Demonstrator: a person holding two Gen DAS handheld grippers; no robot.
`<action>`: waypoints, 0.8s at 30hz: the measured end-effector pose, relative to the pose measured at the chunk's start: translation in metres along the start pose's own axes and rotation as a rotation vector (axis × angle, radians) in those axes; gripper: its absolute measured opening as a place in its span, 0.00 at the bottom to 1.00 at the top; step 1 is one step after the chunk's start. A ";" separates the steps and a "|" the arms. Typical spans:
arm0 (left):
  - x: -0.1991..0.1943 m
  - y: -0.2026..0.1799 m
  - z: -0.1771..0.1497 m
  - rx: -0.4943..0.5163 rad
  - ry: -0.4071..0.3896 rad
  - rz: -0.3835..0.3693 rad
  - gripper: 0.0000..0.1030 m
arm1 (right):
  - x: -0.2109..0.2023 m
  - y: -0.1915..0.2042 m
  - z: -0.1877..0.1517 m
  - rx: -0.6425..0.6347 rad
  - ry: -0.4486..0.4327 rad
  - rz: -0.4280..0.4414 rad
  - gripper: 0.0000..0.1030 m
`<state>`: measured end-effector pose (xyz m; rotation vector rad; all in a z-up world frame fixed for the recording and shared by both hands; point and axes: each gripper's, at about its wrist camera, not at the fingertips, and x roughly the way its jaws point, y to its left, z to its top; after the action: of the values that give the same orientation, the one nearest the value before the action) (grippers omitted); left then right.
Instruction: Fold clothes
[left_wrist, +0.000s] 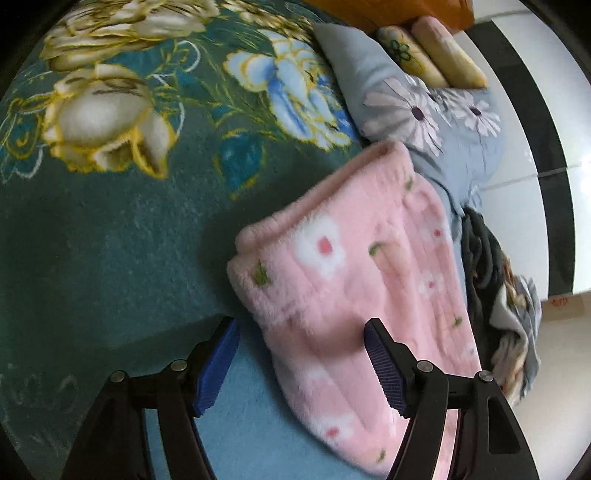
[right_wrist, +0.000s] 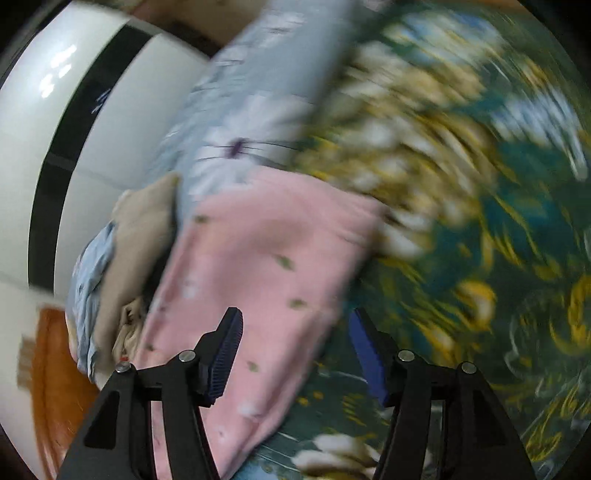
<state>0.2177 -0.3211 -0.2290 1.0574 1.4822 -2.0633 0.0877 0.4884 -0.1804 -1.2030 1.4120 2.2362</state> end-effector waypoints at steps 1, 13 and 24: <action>0.002 0.000 0.000 -0.010 -0.017 -0.002 0.72 | 0.005 -0.010 -0.001 0.045 -0.004 0.020 0.60; 0.014 0.013 0.016 -0.226 -0.120 -0.040 0.33 | 0.047 -0.037 0.029 0.295 -0.150 0.078 0.60; -0.057 -0.075 0.054 -0.038 -0.135 -0.210 0.22 | -0.011 0.043 0.058 0.077 -0.136 0.157 0.09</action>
<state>0.1842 -0.3501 -0.1296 0.7587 1.6156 -2.1893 0.0400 0.5175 -0.1331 -0.9259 1.5709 2.2922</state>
